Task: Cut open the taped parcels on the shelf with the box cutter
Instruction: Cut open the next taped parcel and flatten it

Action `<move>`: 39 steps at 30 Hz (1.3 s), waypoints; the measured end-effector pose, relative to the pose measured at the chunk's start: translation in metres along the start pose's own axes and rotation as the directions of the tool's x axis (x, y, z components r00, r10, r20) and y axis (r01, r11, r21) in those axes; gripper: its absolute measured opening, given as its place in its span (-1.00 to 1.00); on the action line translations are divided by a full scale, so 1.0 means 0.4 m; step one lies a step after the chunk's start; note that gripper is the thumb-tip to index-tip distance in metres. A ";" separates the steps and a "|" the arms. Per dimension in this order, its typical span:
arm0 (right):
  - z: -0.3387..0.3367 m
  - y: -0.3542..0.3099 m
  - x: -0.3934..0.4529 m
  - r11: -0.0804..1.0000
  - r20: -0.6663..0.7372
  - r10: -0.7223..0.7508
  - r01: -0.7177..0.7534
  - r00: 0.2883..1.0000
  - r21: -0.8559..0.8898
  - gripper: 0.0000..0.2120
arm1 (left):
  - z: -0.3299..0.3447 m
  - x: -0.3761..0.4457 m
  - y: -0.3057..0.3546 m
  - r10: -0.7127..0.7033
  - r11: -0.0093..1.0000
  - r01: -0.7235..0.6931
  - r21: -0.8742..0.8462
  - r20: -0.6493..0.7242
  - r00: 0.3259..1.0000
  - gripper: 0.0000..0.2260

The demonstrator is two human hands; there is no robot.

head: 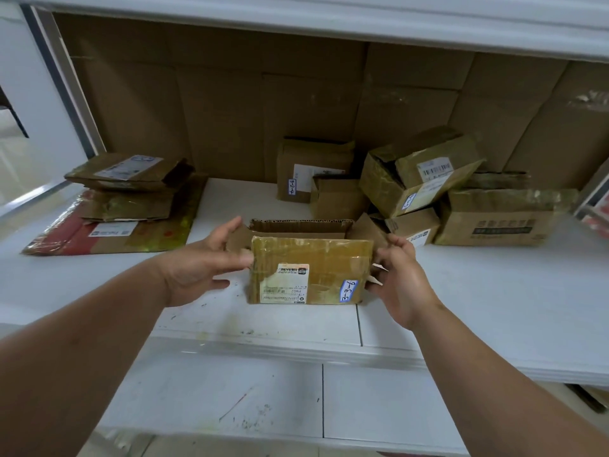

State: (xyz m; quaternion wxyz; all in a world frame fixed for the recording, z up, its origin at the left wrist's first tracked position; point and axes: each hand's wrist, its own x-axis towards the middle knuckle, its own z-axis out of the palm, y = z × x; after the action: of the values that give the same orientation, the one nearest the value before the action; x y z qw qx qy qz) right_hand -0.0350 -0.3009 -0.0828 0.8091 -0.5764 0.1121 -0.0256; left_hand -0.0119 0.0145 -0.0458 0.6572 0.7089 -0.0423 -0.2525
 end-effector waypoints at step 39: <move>-0.011 0.027 0.035 0.901 0.115 0.018 0.034 0.993 -0.433 -0.74 | 0.133 0.131 0.065 0.230 0.071 0.028 0.997 -0.044 0.972 -0.18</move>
State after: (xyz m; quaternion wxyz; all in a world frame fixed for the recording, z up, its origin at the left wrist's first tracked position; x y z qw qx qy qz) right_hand -0.0234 -0.3039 -0.0965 0.6654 -0.7430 0.0653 0.0304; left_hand 0.0186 -0.0581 -0.0371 0.0179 0.9810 -0.1886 -0.0415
